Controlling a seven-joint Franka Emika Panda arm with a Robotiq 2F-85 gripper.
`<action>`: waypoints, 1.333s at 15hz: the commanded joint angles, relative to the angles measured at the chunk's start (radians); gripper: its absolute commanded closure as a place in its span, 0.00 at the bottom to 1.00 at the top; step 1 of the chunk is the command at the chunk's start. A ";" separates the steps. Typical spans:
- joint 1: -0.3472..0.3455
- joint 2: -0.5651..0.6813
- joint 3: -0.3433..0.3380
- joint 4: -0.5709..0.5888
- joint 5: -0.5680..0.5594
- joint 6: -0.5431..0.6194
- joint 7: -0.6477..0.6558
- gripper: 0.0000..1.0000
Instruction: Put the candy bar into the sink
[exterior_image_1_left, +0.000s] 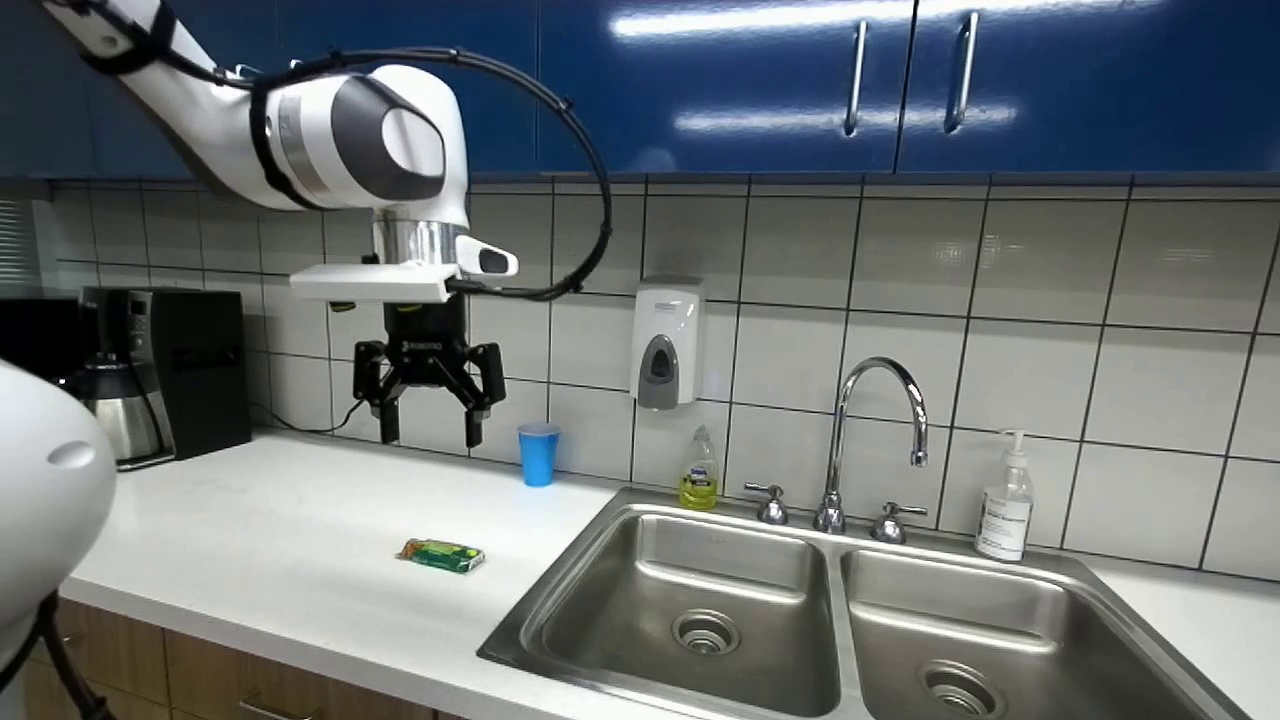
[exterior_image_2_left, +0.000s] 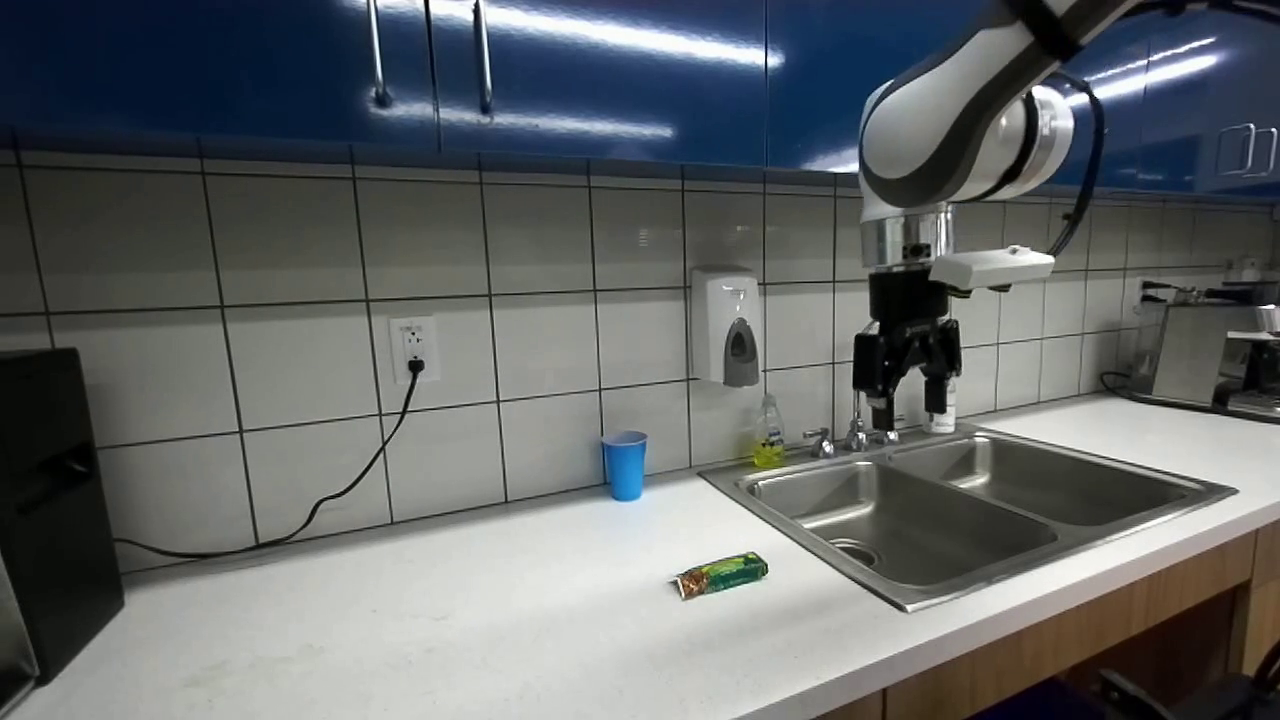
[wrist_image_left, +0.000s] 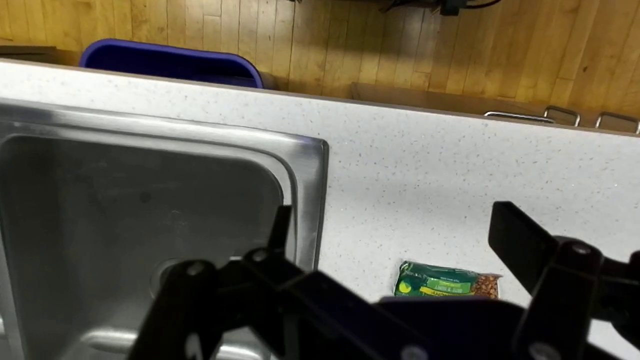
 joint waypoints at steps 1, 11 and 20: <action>0.013 0.171 0.020 0.027 -0.011 0.131 0.010 0.00; 0.047 0.538 0.073 0.184 -0.036 0.300 0.027 0.00; 0.068 0.664 0.087 0.289 -0.037 0.297 0.001 0.00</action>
